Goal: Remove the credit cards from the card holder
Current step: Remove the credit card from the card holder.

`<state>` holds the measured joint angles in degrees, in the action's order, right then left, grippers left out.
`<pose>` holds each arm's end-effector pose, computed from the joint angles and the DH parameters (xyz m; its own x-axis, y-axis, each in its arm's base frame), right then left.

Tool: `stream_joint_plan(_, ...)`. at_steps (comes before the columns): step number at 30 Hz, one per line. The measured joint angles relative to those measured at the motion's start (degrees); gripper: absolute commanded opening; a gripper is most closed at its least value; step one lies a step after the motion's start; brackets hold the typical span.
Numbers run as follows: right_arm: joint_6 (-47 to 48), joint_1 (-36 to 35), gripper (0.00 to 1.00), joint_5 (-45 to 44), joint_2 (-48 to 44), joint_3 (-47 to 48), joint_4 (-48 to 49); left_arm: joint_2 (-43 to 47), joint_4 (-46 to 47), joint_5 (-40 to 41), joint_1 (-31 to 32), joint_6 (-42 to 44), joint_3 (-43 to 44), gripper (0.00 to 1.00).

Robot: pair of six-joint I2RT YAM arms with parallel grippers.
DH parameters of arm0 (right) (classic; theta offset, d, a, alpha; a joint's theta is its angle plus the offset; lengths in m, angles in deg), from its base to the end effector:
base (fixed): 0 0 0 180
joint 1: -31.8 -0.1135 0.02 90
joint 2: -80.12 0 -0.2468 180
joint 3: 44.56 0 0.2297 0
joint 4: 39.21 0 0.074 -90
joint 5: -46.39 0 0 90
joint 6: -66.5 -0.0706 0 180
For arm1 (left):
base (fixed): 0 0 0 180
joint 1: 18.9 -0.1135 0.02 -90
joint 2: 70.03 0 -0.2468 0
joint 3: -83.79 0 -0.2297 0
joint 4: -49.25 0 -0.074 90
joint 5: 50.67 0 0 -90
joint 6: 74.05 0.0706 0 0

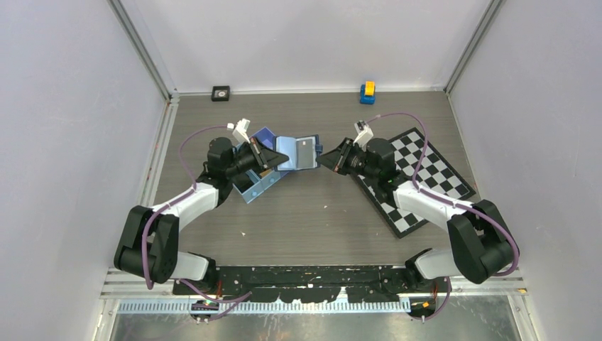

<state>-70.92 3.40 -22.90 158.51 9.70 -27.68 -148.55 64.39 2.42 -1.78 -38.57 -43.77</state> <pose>0.2666 0.1726 0.2308 -0.6810 0.4148 -0.6035 -0.3651 0.5221 0.7708 0.2793 -0.1304 0.2296 -0.7558 -0.4485 -0.4771 0.3160 0.3883 -0.8657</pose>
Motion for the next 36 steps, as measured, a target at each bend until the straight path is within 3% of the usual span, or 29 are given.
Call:
stream_joint_plan(10, 1.2, -0.31, 0.5, -0.07, 3.52, 1.9, -2.21, -0.96, 0.15, -0.26, 1.44, -0.24, 1.2, 0.0)
stream_joint_plan(13, 1.22, -0.83, 0.54, 0.17, 3.76, 1.92, -2.45, -1.05, -0.33, -0.26, 2.49, 1.01, 2.01, 0.0)
stream_joint_plan(24, 1.22, -1.99, 0.59, 0.35, 5.88, 3.21, -2.47, -5.27, -0.55, -0.92, 5.81, 2.49, 5.42, 0.0)
stream_joint_plan(30, 1.22, -2.01, 0.5, 0.26, 5.88, 3.54, -2.62, -5.27, -0.26, -0.94, 6.08, 2.67, 5.55, 0.0)
stream_joint_plan(36, 1.44, -2.01, 0.5, -0.28, 5.88, 3.54, -2.93, -6.4, 1.07, -1.75, 6.05, 2.14, 5.55, 0.0)
